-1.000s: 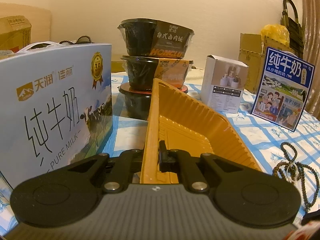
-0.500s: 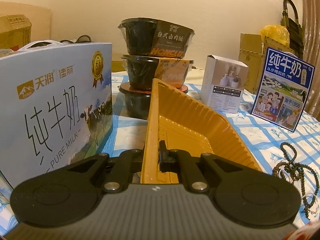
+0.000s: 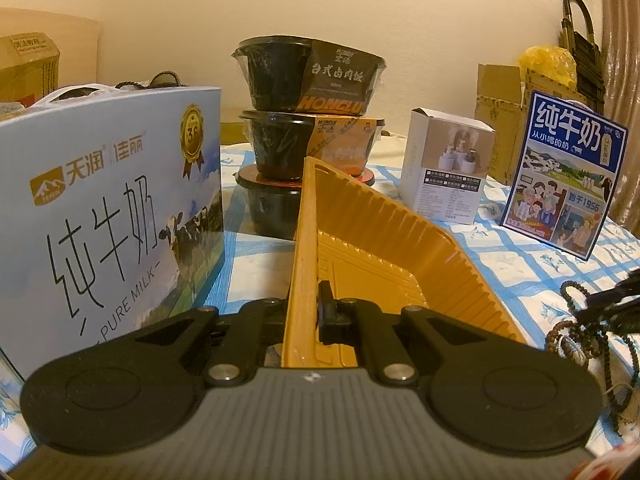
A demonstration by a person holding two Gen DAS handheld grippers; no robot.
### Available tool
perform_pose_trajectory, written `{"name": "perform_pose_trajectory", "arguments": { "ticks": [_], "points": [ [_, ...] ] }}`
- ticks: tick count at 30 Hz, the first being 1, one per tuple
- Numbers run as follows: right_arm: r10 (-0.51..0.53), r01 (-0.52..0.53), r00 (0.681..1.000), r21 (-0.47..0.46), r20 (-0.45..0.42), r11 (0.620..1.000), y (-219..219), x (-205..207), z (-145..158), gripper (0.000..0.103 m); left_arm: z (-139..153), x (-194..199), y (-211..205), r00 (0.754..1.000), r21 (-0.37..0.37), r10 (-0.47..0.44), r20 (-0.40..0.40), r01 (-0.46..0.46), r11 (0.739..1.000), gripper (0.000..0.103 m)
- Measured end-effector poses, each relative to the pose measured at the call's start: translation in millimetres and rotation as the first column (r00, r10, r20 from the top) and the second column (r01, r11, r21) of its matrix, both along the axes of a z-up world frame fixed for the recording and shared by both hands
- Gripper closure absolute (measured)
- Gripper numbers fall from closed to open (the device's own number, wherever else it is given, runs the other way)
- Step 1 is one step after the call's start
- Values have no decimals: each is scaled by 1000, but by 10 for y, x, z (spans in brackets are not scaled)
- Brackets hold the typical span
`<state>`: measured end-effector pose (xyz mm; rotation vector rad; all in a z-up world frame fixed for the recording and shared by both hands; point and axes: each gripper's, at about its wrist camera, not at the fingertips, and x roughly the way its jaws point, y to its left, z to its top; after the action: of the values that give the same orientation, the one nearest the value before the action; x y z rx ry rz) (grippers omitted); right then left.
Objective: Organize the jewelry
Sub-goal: 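Grasp a brown bead strand from the cloth with the right tool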
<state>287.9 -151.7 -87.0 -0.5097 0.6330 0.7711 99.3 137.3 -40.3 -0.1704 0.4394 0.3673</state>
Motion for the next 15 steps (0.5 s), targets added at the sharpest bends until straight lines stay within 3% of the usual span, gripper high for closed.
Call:
{"name": "perform_pose_trajectory", "arguments": {
  "ticks": [3, 6, 8, 11, 15],
  "points": [
    [115, -114, 993, -66, 19, 991, 56, 60, -44, 74, -1, 4, 6, 1000, 1, -1, 2, 1, 1000, 97],
    [193, -179, 980, -206, 51, 962, 187, 83, -189, 74, -1, 8, 14, 1000, -6, 1, 0, -1, 1000, 97],
    [233, -216, 972, -242, 42, 946, 213, 82, -293, 74, 0, 9, 14, 1000, -1, -2, -1, 2, 1000, 97],
    [200, -205, 979, -162, -44, 965, 205, 250, -292, 77, 2, 9, 16, 1000, 0, -3, -1, 3, 1000, 97],
    [170, -180, 978, -82, -119, 980, 162, 363, -260, 96, 7, 15, 16, 1000, 1, -2, 2, 2, 1000, 97]
  ]
}}
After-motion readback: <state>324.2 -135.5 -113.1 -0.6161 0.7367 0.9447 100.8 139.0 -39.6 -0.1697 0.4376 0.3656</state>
